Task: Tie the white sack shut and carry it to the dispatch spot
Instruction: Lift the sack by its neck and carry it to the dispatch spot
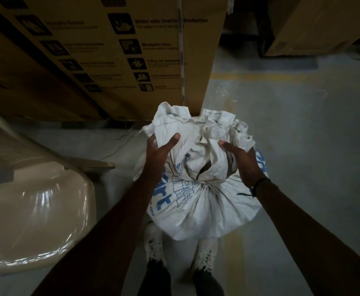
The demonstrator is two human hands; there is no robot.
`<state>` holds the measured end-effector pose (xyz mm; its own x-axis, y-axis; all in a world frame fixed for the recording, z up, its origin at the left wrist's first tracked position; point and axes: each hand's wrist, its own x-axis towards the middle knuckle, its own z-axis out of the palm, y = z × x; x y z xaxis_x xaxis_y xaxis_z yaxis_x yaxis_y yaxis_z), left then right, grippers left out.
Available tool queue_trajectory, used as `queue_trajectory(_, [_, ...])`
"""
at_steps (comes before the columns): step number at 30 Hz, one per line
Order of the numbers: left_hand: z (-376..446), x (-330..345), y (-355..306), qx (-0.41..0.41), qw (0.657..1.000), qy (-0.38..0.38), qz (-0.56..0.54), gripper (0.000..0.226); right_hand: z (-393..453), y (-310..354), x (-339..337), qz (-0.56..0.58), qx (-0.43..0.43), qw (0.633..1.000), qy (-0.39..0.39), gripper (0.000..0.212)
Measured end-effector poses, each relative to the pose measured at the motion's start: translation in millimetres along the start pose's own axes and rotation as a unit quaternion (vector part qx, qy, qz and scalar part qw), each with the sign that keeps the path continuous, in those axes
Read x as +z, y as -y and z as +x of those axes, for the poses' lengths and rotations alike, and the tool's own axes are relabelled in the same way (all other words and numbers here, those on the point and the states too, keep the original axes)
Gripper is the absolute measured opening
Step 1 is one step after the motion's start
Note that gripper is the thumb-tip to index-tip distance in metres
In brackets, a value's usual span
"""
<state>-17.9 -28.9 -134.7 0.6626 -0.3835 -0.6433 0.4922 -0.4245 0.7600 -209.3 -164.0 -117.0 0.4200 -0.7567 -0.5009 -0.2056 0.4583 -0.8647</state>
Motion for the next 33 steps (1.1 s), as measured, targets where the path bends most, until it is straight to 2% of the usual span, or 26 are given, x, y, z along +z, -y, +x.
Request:
queue_trajectory(1, [2.2, 1.6, -2.4, 0.01, 1.0, 0.025, -0.002, 0.114, 0.6, 0.1, 0.7, -0.002, 0.002, 1.0, 0.001, 0.062])
queue_trajectory(3, [3.3, 9.0, -11.1, 0.043, 0.997, 0.068, 0.004, 0.109, 1.8, 0.7, 3.5, 0.003, 0.004, 1.0, -0.004, 0.062])
queue_trajectory(6, [-2.7, 26.7, -25.6, 0.081, 0.989, 0.118, 0.037, 0.122, 5.5, 1.1, 8.2, 0.021, -0.005, 1.0, -0.007, 0.074])
queue_trajectory(8, [-8.1, 40.1, -29.6, 0.104, 0.983, 0.137, 0.056, 0.13, 7.7, 3.0, 12.2, 0.014, -0.006, 1.0, 0.004, 0.07])
queue_trajectory(10, [-8.9, 50.6, -27.2, 0.112, 0.98, 0.153, 0.068, 0.129, 9.1, 5.1, 16.2, 0.002, -0.012, 1.0, 0.018, 0.066])
queue_trajectory(12, [-9.8, 58.4, -27.2, 0.112, 0.976, 0.163, 0.095, 0.103, 8.7, 6.3, 18.9, 0.004, -0.009, 0.999, 0.034, 0.081])
queue_trajectory(14, [-13.1, 64.8, -29.6, 0.11, 0.978, 0.138, 0.11, 0.077, 7.8, 6.4, 19.6, 0.008, 0.008, 0.999, 0.051, 0.096])
queue_trajectory(15, [-13.7, 67.6, -31.1, 0.108, 0.981, 0.119, 0.11, 0.082, 8.5, 5.5, 19.2, 0.008, 0.012, 0.998, 0.058, 0.093])
queue_trajectory(18, [-9.1, 75.6, -32.3, 0.135, 0.982, 0.082, 0.1, 0.119, 10.0, 3.2, 17.4, -0.002, 0.02, 0.997, 0.071, 0.064])
queue_trajectory(23, [-19.6, 82.4, -38.0, 0.119, 0.985, 0.1, 0.076, 0.134, -0.4, 1.2, 17.2, 0.009, 0.001, 0.997, 0.082, 0.059])
queue_trajectory(25, [-27.2, 84.2, -39.4, 0.105, 0.987, 0.106, 0.061, 0.118, -6.5, 0.5, 17.5, 0.007, -0.02, 0.996, 0.091, 0.056])
queue_trajectory(28, [-32.8, 88.4, -40.0, 0.083, 0.985, 0.139, 0.053, 0.06, -10.5, -0.1, 17.2, -0.006, -0.046, 0.996, 0.076, 0.062])
queue_trajectory(29, [-34.7, 90.0, -40.6, 0.075, 0.985, 0.15, 0.047, 0.056, -10.5, 0.7, 16.2, -0.008, -0.05, 0.997, 0.066, 0.07])
queue_trajectory(31, [-37.4, 94.1, -40.1, 0.057, 0.985, 0.159, 0.038, 0.071, -11.0, 4.5, 14.4, -0.008, -0.044, 0.998, 0.054, 0.077])
queue_trajectory(33, [-39.7, 97.9, -39.4, 0.042, 0.988, 0.146, 0.036, 0.08, -9.2, 6.0, 10.3, 0.003, -0.024, 0.998, 0.056, 0.064])
